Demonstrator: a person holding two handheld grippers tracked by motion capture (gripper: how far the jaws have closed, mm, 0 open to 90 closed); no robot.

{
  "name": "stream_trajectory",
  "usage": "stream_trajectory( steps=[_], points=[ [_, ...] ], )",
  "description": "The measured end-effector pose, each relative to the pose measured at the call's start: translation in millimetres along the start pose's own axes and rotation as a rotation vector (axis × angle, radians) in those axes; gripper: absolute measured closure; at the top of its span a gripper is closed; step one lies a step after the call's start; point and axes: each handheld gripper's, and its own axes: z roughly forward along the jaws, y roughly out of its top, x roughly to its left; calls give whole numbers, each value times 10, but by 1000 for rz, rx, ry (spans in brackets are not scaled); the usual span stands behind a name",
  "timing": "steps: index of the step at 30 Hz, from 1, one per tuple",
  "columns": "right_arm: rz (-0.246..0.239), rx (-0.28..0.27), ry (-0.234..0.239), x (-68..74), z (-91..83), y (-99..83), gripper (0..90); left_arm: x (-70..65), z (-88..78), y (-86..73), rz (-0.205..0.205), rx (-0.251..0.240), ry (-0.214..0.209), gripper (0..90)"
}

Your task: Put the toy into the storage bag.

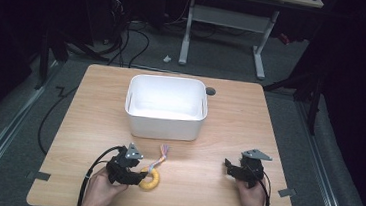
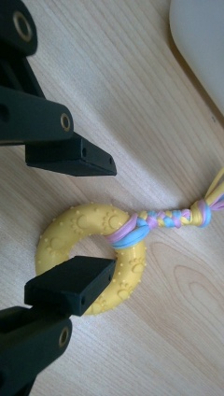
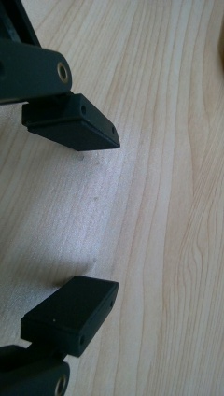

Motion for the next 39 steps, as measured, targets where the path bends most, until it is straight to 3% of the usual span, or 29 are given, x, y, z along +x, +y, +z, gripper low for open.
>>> stream_trajectory(
  steps=[21, 39],
  points=[
    [-3, 0, 4, 1, -2, -1, 266, -66, 154, 70, 18, 77, -1, 531],
    [-4, 0, 4, 0, -2, -2, 266, -97, 239, 104, 42, 130, 28, 574]
  ],
)
